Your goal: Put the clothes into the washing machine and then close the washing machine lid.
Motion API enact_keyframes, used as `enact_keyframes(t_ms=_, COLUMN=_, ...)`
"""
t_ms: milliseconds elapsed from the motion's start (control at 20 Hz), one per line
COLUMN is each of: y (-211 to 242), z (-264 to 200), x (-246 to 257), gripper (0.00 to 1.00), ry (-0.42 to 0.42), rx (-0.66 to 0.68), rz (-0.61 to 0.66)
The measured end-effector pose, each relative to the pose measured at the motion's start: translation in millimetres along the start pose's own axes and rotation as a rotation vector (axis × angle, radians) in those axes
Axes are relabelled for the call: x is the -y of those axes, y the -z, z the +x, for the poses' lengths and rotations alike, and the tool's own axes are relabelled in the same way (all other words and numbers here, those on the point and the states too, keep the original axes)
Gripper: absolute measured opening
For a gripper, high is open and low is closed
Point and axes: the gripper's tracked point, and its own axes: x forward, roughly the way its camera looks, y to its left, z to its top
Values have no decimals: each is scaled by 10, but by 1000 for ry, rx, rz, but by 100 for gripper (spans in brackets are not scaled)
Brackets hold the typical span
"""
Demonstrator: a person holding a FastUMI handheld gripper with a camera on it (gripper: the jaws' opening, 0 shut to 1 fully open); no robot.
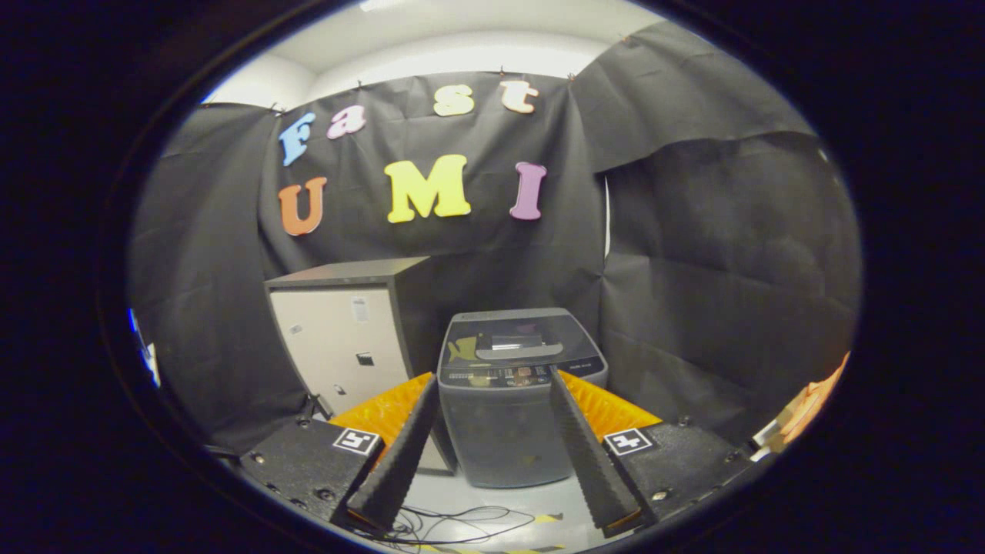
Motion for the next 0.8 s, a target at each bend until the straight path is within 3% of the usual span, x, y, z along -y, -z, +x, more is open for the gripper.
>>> enact_keyframes(t_ms=300, y=-86, z=-817, x=38, gripper=95, ry=12, rx=28, rz=14)
enact_keyframes(t_ms=800, y=-69, z=-1092, x=122, gripper=95, ry=63, rx=48, rz=2)
